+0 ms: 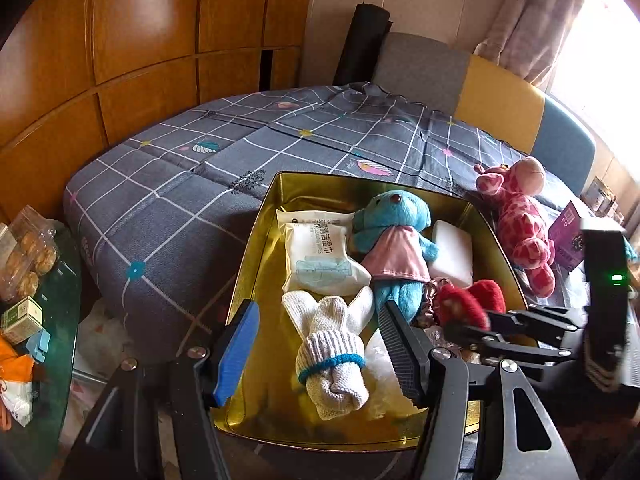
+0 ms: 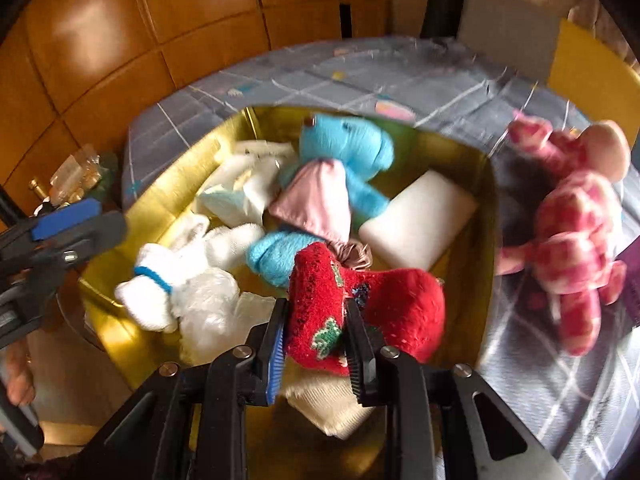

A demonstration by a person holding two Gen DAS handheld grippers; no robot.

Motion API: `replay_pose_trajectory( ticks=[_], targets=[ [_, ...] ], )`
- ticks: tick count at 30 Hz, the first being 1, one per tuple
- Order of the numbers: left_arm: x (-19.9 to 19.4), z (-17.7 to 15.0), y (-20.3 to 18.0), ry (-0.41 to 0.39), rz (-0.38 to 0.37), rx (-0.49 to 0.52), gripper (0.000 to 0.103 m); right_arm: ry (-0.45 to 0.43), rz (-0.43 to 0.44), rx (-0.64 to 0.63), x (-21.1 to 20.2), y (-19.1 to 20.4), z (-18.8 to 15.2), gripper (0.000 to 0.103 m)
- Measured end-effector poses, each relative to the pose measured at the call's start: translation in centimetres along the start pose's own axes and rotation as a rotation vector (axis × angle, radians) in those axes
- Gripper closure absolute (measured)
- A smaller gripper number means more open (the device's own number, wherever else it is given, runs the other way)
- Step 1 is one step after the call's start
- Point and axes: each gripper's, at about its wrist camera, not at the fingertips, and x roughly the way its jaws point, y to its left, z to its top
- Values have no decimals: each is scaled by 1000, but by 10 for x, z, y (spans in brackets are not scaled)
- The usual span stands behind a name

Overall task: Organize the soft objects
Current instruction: 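Carry the red fuzzy sock into the gold tray and open the right tool, then move both tools back toward the pink towel roll and blue tissue pack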

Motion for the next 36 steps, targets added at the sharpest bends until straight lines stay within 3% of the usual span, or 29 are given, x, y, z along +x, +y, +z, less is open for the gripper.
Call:
replay_pose_trajectory(
  ticks=[6,10,16,36],
  targets=[
    [4,-3,0,11,3,0,40,3,4,-14,4,3,-5,73],
    [0,-2,-1,-2,-2,4,40,-37,8,2,-4,4,-8,60],
    [-2,-2,-5,-6,-6,15,39,-105,-11,0,-17,6,-11,53],
    [-13,-2,-20,-33,-29,59,38,-240,-156,47,-88,-24,-43,53]
  ],
)
